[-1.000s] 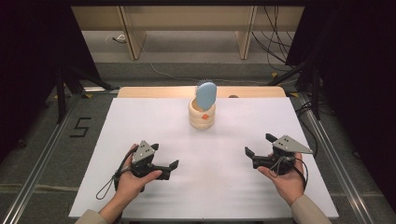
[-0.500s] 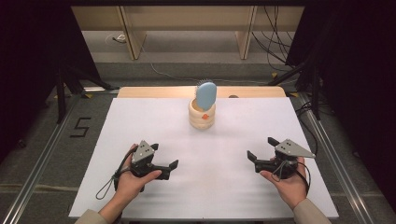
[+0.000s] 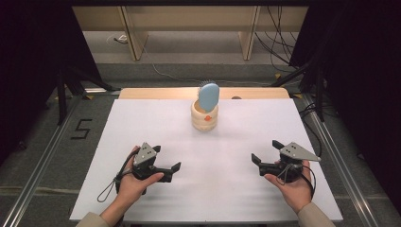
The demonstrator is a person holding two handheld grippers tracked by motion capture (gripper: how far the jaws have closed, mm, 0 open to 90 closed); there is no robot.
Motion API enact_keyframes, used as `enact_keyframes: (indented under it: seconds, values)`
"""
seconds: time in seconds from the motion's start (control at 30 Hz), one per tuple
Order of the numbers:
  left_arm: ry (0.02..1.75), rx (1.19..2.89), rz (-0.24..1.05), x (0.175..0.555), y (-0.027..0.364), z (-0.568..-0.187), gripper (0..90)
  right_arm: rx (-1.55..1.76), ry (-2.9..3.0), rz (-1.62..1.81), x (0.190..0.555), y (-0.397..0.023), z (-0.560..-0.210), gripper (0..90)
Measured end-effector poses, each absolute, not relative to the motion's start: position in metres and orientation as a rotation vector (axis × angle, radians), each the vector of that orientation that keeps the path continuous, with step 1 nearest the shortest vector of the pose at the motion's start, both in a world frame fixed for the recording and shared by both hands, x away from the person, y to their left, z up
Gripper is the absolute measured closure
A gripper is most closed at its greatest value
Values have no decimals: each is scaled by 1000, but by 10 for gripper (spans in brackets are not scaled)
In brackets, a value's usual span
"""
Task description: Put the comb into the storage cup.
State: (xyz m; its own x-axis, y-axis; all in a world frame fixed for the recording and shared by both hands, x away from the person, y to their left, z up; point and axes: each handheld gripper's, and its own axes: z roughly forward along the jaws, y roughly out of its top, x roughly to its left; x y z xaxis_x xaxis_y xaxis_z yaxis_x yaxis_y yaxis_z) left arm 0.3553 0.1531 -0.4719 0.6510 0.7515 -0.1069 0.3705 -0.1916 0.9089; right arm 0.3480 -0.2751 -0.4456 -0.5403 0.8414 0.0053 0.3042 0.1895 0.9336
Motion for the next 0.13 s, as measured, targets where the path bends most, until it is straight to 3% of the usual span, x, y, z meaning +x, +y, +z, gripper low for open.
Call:
enact_keyframes:
  seconds: [0.13]
  values:
    - [896,1803,446,355,152,-472,0,1066,1946,1338,348,-275,-445,66]
